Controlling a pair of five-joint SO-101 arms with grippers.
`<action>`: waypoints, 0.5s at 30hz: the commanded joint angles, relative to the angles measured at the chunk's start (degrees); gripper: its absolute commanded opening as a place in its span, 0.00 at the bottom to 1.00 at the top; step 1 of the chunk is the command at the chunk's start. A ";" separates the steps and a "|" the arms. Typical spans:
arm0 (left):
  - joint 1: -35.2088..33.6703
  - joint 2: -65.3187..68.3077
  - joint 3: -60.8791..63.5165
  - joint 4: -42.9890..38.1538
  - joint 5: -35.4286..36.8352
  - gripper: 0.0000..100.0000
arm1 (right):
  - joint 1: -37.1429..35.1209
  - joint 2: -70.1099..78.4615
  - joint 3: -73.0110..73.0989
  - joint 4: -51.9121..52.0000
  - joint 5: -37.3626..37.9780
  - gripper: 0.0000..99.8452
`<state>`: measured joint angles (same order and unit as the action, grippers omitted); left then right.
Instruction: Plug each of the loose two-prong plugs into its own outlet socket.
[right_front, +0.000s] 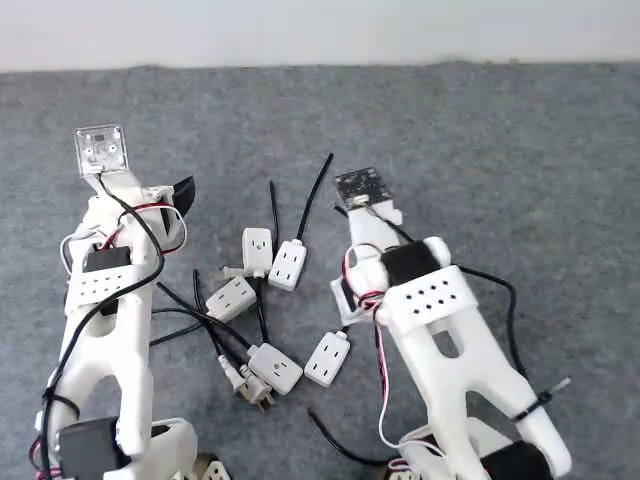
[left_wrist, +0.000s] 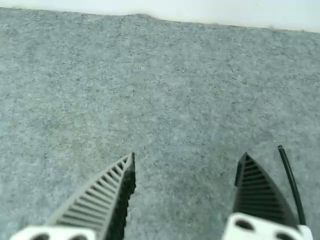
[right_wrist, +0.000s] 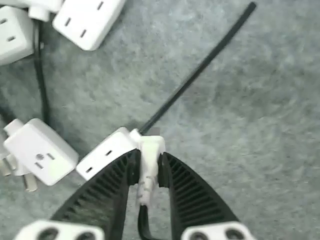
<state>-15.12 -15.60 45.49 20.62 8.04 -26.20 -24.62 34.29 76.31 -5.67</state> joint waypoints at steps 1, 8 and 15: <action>-0.18 0.00 -2.42 -1.58 0.97 0.31 | -4.97 -1.80 -0.18 0.57 -4.13 0.01; -0.18 0.26 -2.24 -1.58 0.97 0.31 | -12.35 -1.98 -0.44 6.81 -0.26 0.01; 0.00 0.18 0.48 -7.38 -1.85 0.31 | -13.49 -1.36 -0.26 6.11 2.37 0.01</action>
<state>-15.12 -15.25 46.20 16.40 7.60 -38.95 -24.62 34.46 82.20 -4.79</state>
